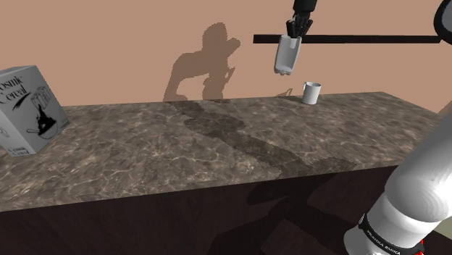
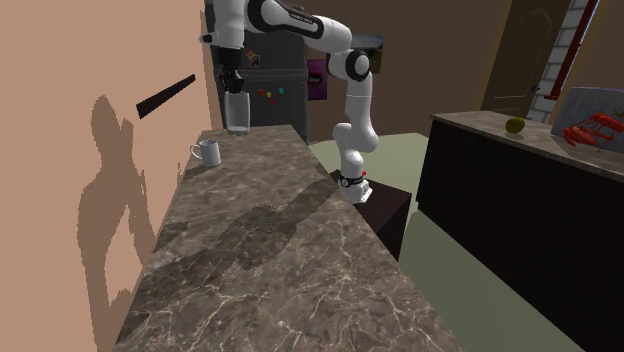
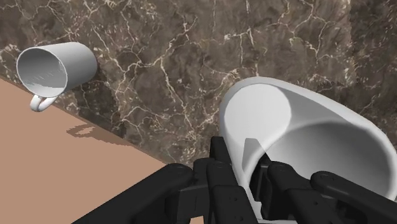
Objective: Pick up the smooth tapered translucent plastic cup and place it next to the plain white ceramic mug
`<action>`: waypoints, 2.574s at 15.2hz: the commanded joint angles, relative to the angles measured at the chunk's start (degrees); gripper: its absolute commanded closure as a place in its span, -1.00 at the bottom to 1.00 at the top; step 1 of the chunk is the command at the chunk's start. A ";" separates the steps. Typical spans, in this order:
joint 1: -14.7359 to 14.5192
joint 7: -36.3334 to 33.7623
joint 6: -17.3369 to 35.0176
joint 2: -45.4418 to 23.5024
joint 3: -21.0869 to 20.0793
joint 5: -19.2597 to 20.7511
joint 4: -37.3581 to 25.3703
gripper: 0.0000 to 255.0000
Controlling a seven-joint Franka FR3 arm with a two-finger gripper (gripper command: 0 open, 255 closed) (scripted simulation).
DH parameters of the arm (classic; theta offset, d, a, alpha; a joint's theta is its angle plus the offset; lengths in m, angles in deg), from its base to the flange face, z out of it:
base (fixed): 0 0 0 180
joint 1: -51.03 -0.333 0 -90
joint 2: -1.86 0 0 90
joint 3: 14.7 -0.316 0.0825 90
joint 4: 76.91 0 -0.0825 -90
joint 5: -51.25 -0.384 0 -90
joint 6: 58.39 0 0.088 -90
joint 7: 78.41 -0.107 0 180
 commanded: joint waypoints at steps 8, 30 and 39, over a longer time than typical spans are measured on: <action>7.42 12.44 -4.05 -13.99 6.10 -4.38 -17.86 1.00; 9.84 16.87 10.52 -14.26 7.37 -5.09 -3.44 1.00; 9.41 16.81 18.07 -12.78 7.23 -4.72 5.55 1.00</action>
